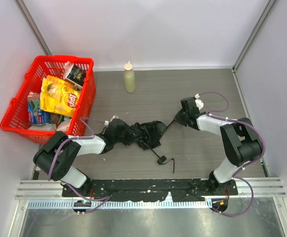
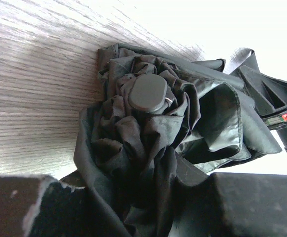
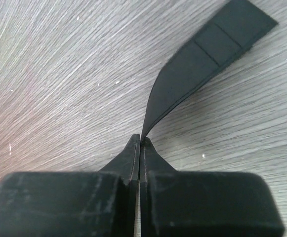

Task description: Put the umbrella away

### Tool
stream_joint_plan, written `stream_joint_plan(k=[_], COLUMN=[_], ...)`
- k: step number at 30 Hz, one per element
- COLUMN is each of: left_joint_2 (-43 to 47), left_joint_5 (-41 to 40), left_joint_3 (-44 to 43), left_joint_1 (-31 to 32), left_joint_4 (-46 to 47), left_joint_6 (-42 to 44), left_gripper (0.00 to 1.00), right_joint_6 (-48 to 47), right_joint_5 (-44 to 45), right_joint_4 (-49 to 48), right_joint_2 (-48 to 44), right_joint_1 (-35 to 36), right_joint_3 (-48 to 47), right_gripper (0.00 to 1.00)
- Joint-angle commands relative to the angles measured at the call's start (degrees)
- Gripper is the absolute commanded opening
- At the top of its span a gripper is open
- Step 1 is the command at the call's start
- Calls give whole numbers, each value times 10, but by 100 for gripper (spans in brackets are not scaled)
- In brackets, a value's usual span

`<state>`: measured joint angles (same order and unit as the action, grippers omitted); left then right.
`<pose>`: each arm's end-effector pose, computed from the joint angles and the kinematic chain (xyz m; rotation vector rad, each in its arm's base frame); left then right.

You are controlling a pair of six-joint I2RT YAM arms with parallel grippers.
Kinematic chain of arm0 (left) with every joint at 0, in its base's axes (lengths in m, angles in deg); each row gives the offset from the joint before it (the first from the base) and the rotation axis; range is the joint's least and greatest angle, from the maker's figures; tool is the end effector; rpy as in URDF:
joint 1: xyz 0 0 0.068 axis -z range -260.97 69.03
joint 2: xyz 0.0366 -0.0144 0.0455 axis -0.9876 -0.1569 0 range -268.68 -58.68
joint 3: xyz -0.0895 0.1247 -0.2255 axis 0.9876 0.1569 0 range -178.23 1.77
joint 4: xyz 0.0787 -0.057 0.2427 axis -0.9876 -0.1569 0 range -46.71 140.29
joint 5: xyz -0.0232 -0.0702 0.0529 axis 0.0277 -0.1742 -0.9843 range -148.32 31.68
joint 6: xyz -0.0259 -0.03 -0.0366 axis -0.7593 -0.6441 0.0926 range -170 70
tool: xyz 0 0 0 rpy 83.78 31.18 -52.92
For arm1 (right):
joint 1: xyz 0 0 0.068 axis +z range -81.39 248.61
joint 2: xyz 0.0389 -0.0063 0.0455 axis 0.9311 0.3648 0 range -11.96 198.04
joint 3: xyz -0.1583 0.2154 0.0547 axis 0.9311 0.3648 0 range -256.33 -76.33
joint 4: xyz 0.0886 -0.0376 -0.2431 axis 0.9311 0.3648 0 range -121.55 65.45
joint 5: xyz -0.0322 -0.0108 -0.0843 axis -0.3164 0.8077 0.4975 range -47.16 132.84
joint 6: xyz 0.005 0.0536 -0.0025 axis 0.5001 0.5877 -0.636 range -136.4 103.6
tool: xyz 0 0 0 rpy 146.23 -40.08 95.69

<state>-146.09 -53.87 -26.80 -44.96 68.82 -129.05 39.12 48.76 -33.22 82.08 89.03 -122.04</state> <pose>0.2164 -0.1608 0.1277 -0.8895 2.3804 -1.0453 0.3025 0.1087 0.1543 0.7833 2.3104 0.4970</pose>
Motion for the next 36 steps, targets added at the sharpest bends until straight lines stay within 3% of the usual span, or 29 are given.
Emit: stream_joint_plan(k=[1,3,5,7,11,18,20,23,26,29,33,36], left_joint_2=[4,6,8,8,13,27,28,30,38,45,57,66], left_joint_5=[-39,-39,-40,-37,-35,-37,-35,-35,-39,-39,-39,-57], left_joint_3=[33,36,36,38,38,33,33,34,37,38,35,38], left_joint_1=[2,3,2,3,2,3,3,3,3,2,2,3], left_joint_4=[-123,-118,-118,-112,-101,-112,-113,-116,-122,-125,-141,-145], left_joint_6=[28,29,28,23,17,25,26,27,27,27,30,30], left_gripper=[0,0,0,0,0,0,0,0,0,0,0,0], right_joint_6=[-70,-97,-113,-131,-145,-164,-196,-230,-289,-328,-346,-344], right_joint_5=[107,188,272,307,275,338,326,274,250,207,168,144], right_joint_4=[128,305,429,474,505,586,547,541,555,549,534,502], right_joint_2=[-4,20,36,28,8,-15,1,86,213,279,282,215], right_joint_1=[-4,8,33,61,87,110,110,91,74,56,39,37], right_joint_3=[-93,-223,-286,-280,-237,-224,-235,-314,-448,-543,-606,-535], right_gripper=[0,1,1,0,1,1,2,11,30,33,36,39])
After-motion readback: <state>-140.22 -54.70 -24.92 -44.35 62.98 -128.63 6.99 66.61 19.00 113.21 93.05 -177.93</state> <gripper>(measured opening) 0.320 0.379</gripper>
